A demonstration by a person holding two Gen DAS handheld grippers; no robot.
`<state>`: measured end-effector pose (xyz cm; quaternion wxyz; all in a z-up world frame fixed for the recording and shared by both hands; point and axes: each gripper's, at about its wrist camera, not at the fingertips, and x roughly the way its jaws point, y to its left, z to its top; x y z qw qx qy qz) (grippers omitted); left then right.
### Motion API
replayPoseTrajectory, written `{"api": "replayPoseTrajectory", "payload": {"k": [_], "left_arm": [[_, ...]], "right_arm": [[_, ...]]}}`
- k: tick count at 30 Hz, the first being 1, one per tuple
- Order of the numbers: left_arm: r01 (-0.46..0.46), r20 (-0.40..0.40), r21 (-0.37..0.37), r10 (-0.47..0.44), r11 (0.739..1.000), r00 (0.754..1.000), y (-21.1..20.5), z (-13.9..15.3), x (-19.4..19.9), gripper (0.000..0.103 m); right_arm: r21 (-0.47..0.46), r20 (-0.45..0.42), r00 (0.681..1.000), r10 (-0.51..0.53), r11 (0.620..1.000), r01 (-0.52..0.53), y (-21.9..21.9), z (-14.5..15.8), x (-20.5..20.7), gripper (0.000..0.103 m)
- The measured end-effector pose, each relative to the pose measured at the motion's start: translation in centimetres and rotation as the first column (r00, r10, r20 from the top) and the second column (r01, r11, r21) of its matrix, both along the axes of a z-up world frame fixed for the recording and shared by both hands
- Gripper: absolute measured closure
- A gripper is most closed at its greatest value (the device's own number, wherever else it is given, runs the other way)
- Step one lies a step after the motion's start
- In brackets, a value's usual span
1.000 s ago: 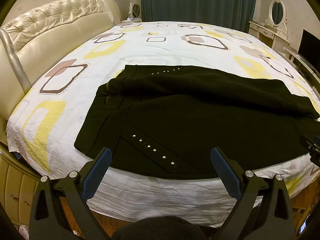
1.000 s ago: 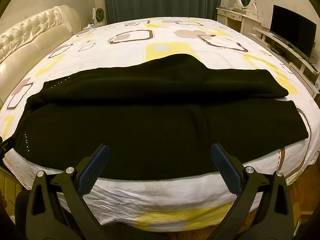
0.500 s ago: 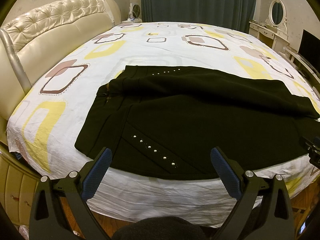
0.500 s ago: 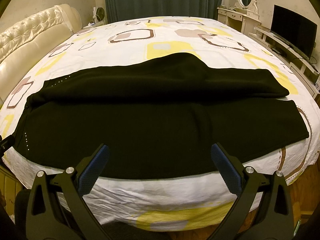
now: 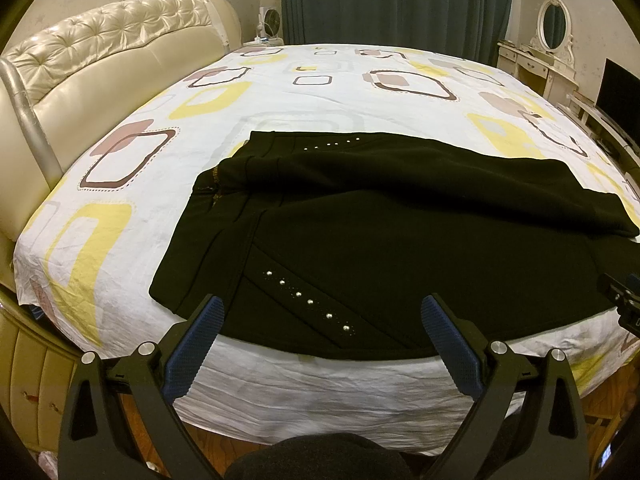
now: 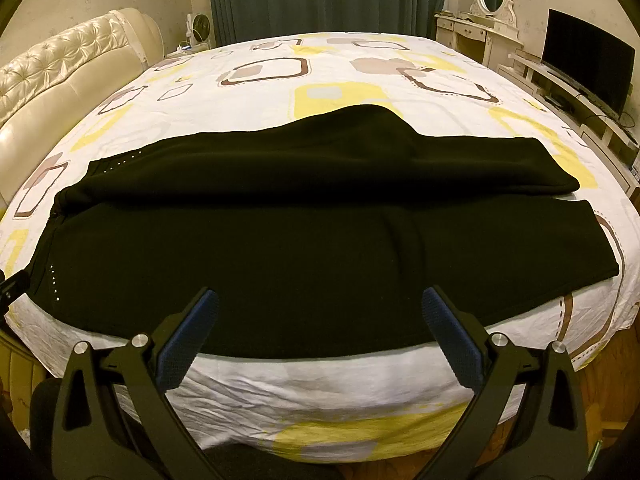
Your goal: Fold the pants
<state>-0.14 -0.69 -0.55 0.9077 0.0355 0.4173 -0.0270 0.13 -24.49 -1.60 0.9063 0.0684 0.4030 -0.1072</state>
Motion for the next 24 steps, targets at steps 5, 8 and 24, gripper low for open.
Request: {"api": "replayPoseTrajectory", "payload": {"k": [5, 8, 24], "left_arm": [[0.0, 0.0, -0.001, 0.0, 1.0, 1.0, -0.02, -0.02, -0.01, 0.004], [0.0, 0.0, 0.0, 0.0, 1.0, 1.0, -0.03, -0.03, -0.01, 0.004], [0.01, -0.003, 0.001, -0.01, 1.0, 1.0, -0.23, -0.03, 0.08, 0.004]], "right_arm": [[0.007, 0.016, 1.0, 0.0, 1.0, 0.0, 0.02, 0.0, -0.03, 0.002], [0.008, 0.013, 1.0, 0.0, 1.0, 0.0, 0.04, 0.0, -0.01, 0.002], [0.016, -0.007, 1.0, 0.008, 1.0, -0.007, 0.41, -0.39, 0.12, 0.002]]}}
